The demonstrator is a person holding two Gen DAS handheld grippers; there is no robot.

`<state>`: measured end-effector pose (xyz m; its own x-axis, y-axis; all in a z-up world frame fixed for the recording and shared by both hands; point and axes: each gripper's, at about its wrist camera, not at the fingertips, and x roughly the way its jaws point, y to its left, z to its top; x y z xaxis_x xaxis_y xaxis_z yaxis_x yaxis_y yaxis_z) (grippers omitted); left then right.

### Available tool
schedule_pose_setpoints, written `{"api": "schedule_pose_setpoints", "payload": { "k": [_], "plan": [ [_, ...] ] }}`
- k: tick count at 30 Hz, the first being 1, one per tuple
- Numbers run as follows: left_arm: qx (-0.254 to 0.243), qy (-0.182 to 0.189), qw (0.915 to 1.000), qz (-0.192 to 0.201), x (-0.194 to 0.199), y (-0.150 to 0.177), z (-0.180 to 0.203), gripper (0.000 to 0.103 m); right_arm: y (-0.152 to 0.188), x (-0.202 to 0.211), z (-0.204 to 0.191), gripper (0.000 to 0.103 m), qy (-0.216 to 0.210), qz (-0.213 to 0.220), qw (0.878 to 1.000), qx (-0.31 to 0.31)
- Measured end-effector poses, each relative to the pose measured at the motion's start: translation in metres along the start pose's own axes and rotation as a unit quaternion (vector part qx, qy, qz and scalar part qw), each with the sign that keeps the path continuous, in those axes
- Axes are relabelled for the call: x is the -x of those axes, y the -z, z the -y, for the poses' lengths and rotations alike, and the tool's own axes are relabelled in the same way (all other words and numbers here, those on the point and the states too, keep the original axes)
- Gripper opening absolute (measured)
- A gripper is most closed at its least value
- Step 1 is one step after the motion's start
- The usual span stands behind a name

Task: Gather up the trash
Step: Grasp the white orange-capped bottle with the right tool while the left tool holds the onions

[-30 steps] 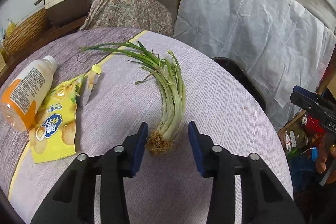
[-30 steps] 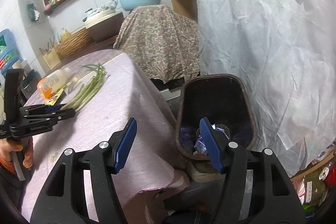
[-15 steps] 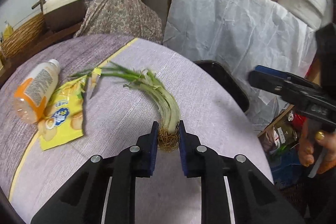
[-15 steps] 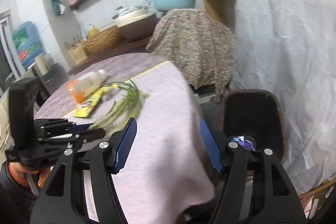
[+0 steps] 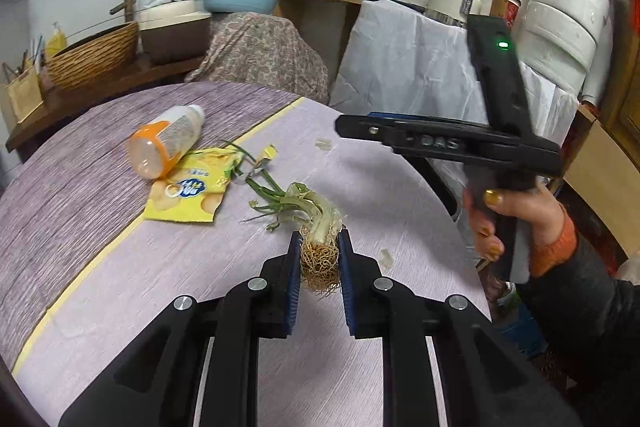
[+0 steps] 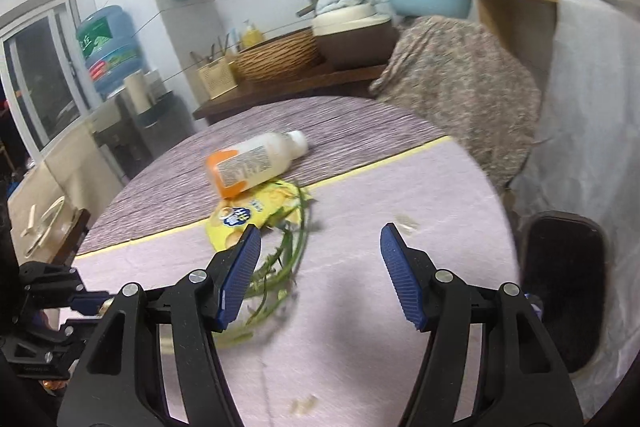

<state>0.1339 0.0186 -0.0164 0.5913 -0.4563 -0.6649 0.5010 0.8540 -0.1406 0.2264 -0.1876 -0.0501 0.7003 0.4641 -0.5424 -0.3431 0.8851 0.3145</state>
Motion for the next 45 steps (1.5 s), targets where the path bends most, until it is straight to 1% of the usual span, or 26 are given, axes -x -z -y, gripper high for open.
{"api": "schedule_pose_setpoints", "payload": {
  "k": [2, 6, 11, 15, 16, 17, 18, 19, 20, 22, 23, 24, 25, 26, 27, 29, 31, 32, 33, 34, 38, 40, 41, 42, 43, 45],
  "plan": [
    [0.006, 0.004, 1.0, 0.004, 0.008, 0.002, -0.004, 0.018, -0.005, -0.02, -0.008, 0.063, -0.017, -0.02, 1.0, -0.002],
    [0.003, 0.001, 0.9999, 0.016, 0.023, 0.009, -0.004, 0.018, -0.012, -0.054, -0.021, 0.063, -0.018, -0.045, 0.999, -0.001],
    [0.006, 0.007, 0.9997, 0.022, 0.03, 0.016, -0.005, 0.018, -0.014, -0.076, -0.046, 0.063, -0.022, -0.044, 0.998, 0.046],
    [0.019, 0.013, 0.9993, 0.028, 0.032, 0.017, -0.012, 0.018, -0.032, -0.097, -0.049, 0.063, -0.043, -0.046, 0.998, 0.019],
    [0.022, 0.015, 0.9992, 0.029, 0.032, 0.018, -0.013, 0.018, -0.037, -0.1, -0.051, 0.063, -0.041, -0.044, 0.998, 0.025],
    [0.026, 0.016, 0.9991, 0.03, 0.033, 0.02, -0.015, 0.018, -0.043, -0.104, -0.059, 0.063, -0.034, -0.043, 0.997, 0.05],
    [0.029, 0.016, 0.999, 0.03, 0.033, 0.02, -0.016, 0.018, -0.049, -0.109, -0.066, 0.071, -0.025, -0.046, 0.995, 0.084],
    [0.03, 0.016, 0.9989, 0.031, 0.034, 0.022, -0.018, 0.018, -0.056, -0.116, -0.076, 0.084, -0.017, -0.055, 0.99, 0.125],
    [0.031, 0.015, 0.9989, 0.032, 0.036, 0.023, -0.02, 0.018, -0.06, -0.121, -0.082, 0.087, -0.013, -0.06, 0.987, 0.152],
    [0.032, 0.015, 0.9988, 0.033, 0.039, 0.025, -0.024, 0.018, -0.07, -0.129, -0.097, 0.087, -0.011, -0.069, 0.973, 0.219],
    [0.034, 0.017, 0.9987, 0.033, 0.04, 0.025, -0.027, 0.018, -0.075, -0.134, -0.105, 0.088, -0.006, -0.073, 0.963, 0.26],
    [0.039, 0.02, 0.9986, 0.031, 0.04, 0.025, -0.03, 0.018, -0.078, -0.14, -0.112, 0.093, -0.001, -0.081, 0.952, 0.295],
    [0.043, 0.021, 0.9984, 0.03, 0.041, 0.026, -0.032, 0.018, -0.079, -0.148, -0.118, 0.097, 0.0, -0.091, 0.938, 0.333],
    [0.047, 0.023, 0.9982, 0.029, 0.041, 0.027, -0.033, 0.018, -0.08, -0.154, -0.124, 0.097, 0.006, -0.094, 0.927, 0.362],
    [0.051, 0.025, 0.998, 0.029, 0.042, 0.028, -0.036, 0.018, -0.079, -0.162, -0.13, 0.097, 0.02, -0.092, 0.912, 0.399],
    [0.052, 0.027, 0.9979, 0.029, 0.044, 0.029, -0.037, 0.018, -0.074, -0.179, -0.14, 0.097, 0.024, -0.108, 0.881, 0.459],
    [0.046, 0.025, 0.9983, 0.027, 0.044, 0.029, -0.034, 0.018, -0.065, -0.197, -0.15, 0.097, 0.013, -0.135, 0.843, 0.521],
    [0.043, 0.025, 0.9984, 0.026, 0.044, 0.028, -0.033, 0.018, -0.061, -0.205, -0.153, 0.097, 0.014, -0.142, 0.824, 0.548],
    [0.041, 0.026, 0.9985, 0.026, 0.044, 0.028, -0.032, 0.018, -0.06, -0.211, -0.156, 0.097, 0.019, -0.14, 0.808, 0.571],
    [0.04, 0.026, 0.9985, 0.026, 0.044, 0.028, -0.032, 0.018, -0.059, -0.218, -0.158, 0.097, 0.02, -0.144, 0.795, 0.588],
    [0.036, 0.029, 0.9986, 0.025, 0.041, 0.028, -0.031, 0.018, -0.059, -0.25, -0.162, 0.097, 0.027, -0.18, 0.758, 0.626],
    [0.037, 0.031, 0.9985, 0.025, 0.04, 0.027, -0.033, 0.018, -0.058, -0.257, -0.164, 0.096, 0.029, -0.183, 0.751, 0.634],
    [0.039, 0.03, 0.9985, 0.025, 0.04, 0.027, -0.034, 0.018, -0.06, -0.258, -0.164, 0.096, 0.025, -0.177, 0.754, 0.632],
    [0.04, 0.03, 0.9984, 0.027, 0.041, 0.026, -0.035, 0.018, -0.062, -0.259, -0.164, 0.09, 0.023, -0.175, 0.76, 0.625],
    [0.042, 0.03, 0.9983, 0.027, 0.041, 0.025, -0.035, 0.018, -0.064, -0.258, -0.163, 0.072, 0.018, -0.177, 0.769, 0.614],
    [0.043, 0.029, 0.9982, 0.029, 0.042, 0.024, -0.036, 0.018, -0.066, -0.259, -0.158, 0.069, 0.03, -0.177, 0.787, 0.59]
  ]
}}
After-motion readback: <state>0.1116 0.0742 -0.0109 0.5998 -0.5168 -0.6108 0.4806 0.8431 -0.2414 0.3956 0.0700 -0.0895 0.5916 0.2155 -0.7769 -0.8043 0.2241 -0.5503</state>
